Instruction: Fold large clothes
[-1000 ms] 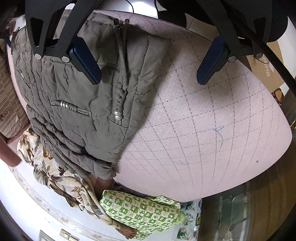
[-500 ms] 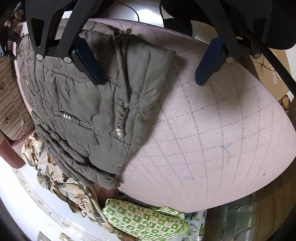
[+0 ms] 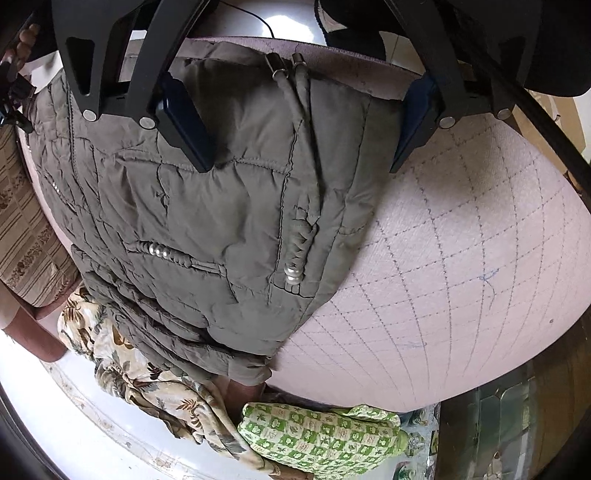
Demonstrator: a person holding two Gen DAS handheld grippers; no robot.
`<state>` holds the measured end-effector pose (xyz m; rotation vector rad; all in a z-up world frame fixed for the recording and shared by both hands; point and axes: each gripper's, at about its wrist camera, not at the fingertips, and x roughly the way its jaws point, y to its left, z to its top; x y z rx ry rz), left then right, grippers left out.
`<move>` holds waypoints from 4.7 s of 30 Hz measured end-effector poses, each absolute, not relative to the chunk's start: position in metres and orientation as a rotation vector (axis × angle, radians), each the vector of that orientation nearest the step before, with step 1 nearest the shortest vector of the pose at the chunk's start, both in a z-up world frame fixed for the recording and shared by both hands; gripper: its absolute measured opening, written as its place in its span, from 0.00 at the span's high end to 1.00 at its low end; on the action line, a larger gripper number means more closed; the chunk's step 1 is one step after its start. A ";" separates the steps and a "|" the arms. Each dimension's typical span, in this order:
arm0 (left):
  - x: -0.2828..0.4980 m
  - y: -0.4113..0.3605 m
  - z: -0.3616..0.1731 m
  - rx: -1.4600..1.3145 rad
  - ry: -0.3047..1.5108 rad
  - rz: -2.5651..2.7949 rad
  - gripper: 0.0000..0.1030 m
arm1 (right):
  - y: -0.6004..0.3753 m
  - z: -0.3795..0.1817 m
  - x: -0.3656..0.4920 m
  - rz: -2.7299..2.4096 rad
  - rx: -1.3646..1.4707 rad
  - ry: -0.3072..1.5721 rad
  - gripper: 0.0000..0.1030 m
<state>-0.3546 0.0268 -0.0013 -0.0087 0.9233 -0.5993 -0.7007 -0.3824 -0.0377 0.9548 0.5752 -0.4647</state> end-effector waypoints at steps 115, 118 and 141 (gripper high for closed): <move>-0.367 0.000 -0.001 0.125 0.820 -0.579 0.29 | -0.383 -0.034 -0.677 -0.533 0.862 0.634 0.53; -0.368 0.000 0.000 0.125 0.819 -0.582 0.31 | -0.380 -0.033 -0.677 -0.539 0.847 0.635 0.56; -0.375 -0.003 0.007 0.144 0.787 -0.593 0.53 | -0.372 -0.026 -0.676 -0.547 0.782 0.630 0.69</move>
